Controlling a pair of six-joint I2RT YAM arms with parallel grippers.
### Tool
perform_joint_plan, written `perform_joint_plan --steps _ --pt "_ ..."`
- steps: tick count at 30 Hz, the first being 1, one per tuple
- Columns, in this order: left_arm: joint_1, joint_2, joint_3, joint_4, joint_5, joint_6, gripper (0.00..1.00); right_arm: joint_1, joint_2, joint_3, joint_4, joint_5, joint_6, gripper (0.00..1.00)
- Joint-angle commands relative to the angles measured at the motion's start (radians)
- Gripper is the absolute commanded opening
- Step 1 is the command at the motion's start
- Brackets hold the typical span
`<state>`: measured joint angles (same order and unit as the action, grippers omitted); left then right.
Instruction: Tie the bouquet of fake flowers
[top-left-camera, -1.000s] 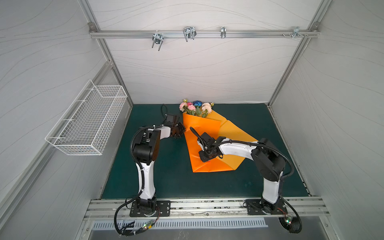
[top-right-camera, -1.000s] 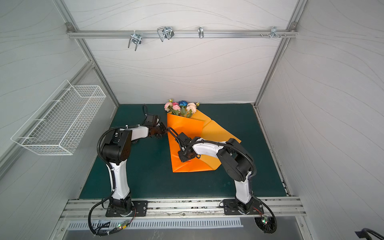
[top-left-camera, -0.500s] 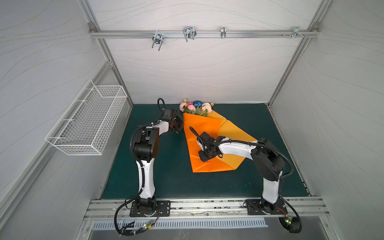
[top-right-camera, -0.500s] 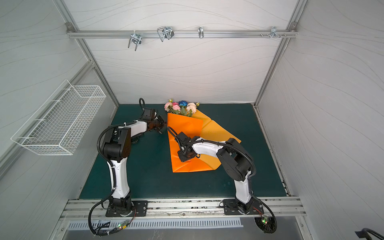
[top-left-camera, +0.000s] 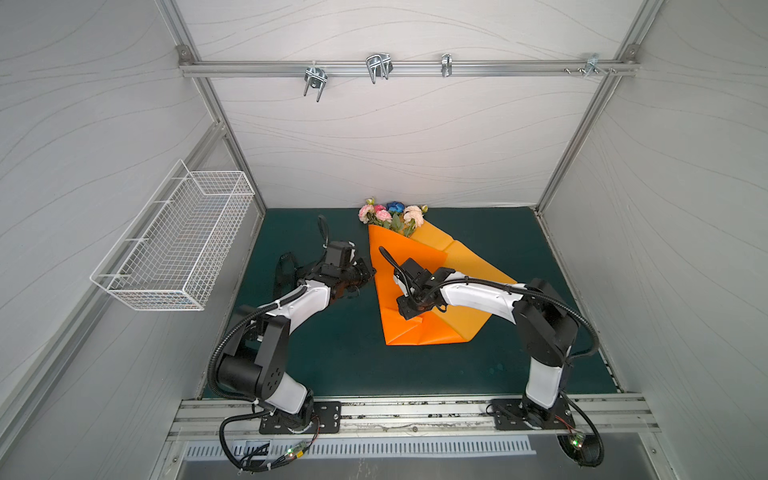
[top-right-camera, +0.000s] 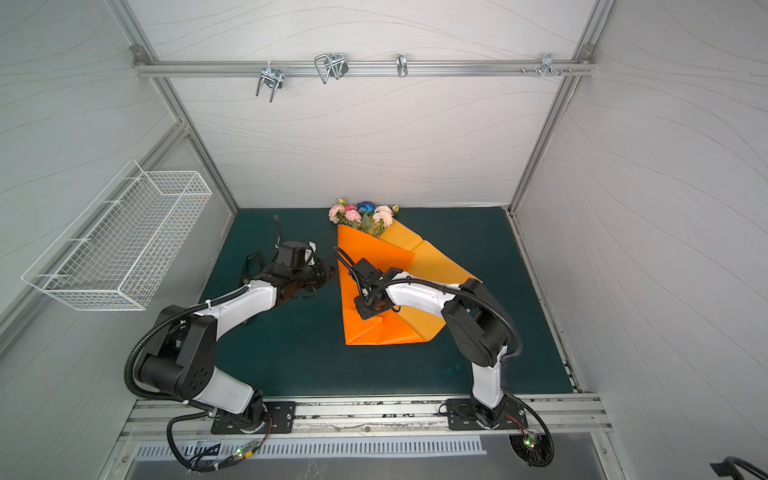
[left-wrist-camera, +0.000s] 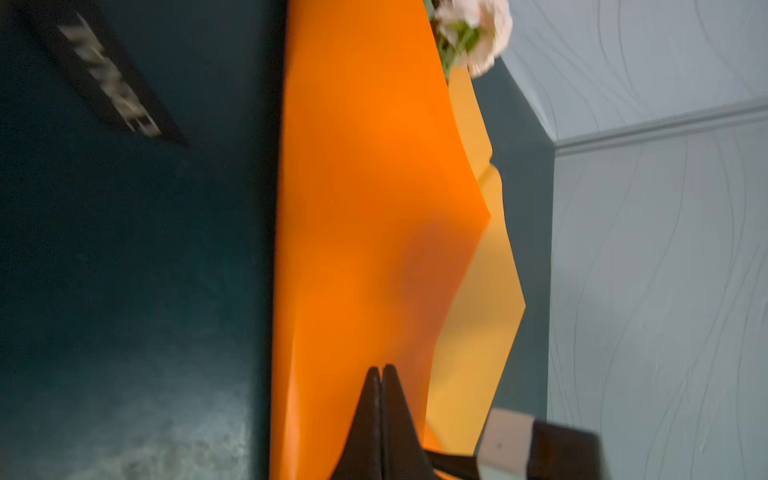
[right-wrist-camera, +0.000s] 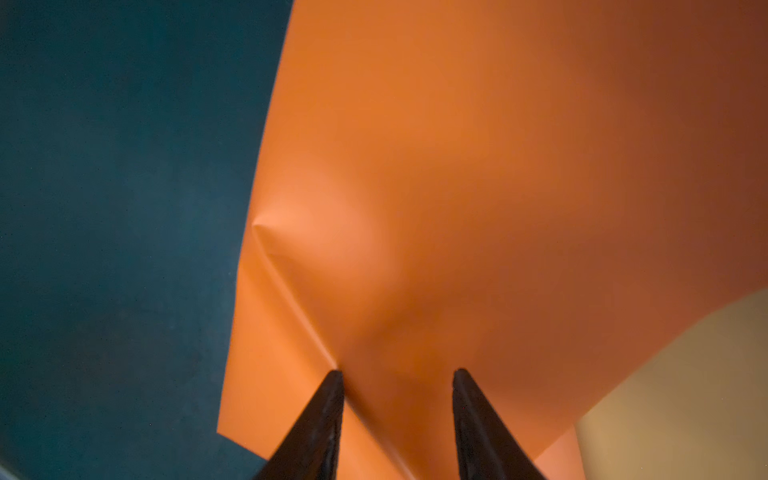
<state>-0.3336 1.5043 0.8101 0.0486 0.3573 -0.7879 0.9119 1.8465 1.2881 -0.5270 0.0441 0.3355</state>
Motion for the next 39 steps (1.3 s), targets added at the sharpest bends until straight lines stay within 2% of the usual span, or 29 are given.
perform_joint_plan --steps 1,6,13,19,23,31,39 --pt "-0.088 -0.038 -0.043 0.026 0.008 -0.008 0.00 -0.002 -0.074 -0.012 -0.045 0.010 0.023 0.46" --pt "-0.214 -0.024 -0.065 0.027 -0.013 0.003 0.00 -0.005 -0.193 -0.091 -0.059 0.034 0.078 0.49" --pt "-0.260 0.043 -0.116 0.072 0.017 -0.022 0.00 -0.031 -0.443 -0.270 -0.113 0.043 0.208 0.55" --pt "-0.289 0.095 -0.136 0.096 0.016 -0.031 0.00 -0.051 -0.701 -0.530 -0.059 -0.071 0.436 0.65" --pt "-0.301 0.101 -0.155 0.102 0.009 -0.036 0.00 -0.057 -0.816 -0.714 0.110 -0.149 0.584 0.75" --pt "-0.301 0.102 -0.177 0.097 -0.006 -0.038 0.00 -0.105 -0.849 -0.975 0.468 -0.182 0.764 0.89" --pt "-0.301 0.119 -0.174 0.106 -0.005 -0.045 0.00 -0.212 -0.788 -1.104 0.731 -0.085 0.755 0.98"
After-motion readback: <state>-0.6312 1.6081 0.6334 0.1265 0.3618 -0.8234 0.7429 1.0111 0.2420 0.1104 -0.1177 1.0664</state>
